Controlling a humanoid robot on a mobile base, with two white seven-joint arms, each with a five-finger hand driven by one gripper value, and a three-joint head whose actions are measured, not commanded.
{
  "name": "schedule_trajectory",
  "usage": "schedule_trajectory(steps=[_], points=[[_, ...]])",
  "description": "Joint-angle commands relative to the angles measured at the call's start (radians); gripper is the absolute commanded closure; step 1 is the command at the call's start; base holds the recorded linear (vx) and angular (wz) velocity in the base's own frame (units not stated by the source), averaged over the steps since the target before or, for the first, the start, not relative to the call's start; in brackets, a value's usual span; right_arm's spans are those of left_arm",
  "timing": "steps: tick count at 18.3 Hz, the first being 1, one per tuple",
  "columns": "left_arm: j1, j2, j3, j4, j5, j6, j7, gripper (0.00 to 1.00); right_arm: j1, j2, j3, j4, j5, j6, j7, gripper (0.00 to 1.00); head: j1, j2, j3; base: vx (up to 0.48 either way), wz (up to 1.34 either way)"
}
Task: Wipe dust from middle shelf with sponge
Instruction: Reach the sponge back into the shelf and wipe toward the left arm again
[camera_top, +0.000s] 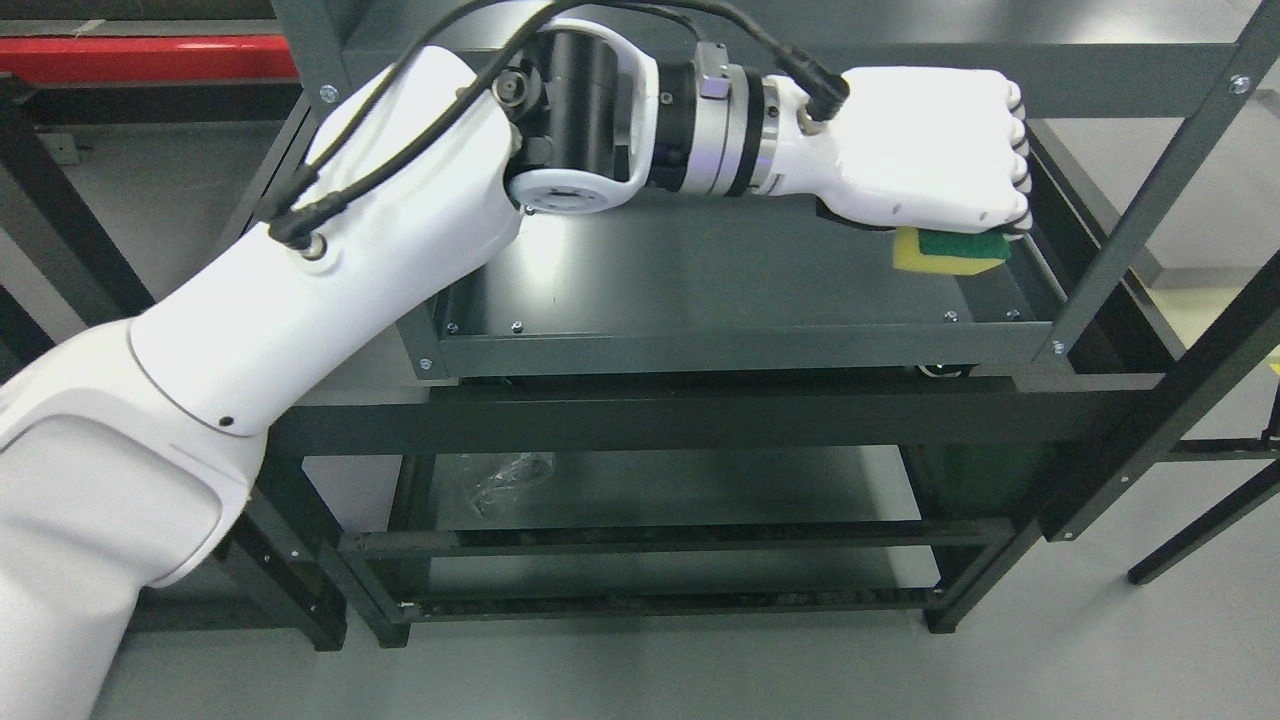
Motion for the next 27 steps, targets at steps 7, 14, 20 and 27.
schedule_trajectory(steps=[7,14,20,27], points=[[0.053,0.317,0.242,-0.225,0.246,-0.076,-0.044,0.99,0.0,-0.017,0.0,-0.017,0.0,0.073,0.0,0.0,0.0,0.0,0.0,0.0,0.0],[0.202,0.537,0.36,-0.318,0.344,-0.076,-0.049,0.99,0.0,-0.017,0.0,-0.017,0.0,0.073,0.0,0.0,0.0,0.0,0.0,0.0,0.0],[0.317,0.668,0.475,-0.338,0.385,-0.076,-0.049,0.99,0.0,-0.017,0.0,-0.017,0.0,0.073,0.0,0.0,0.0,0.0,0.0,0.0,0.0],[0.478,0.802,0.661,-0.355,0.518,-0.076,-0.069,0.99,0.0,-0.017,0.0,-0.017,0.0,0.073,0.0,0.0,0.0,0.0,0.0,0.0,0.0]])
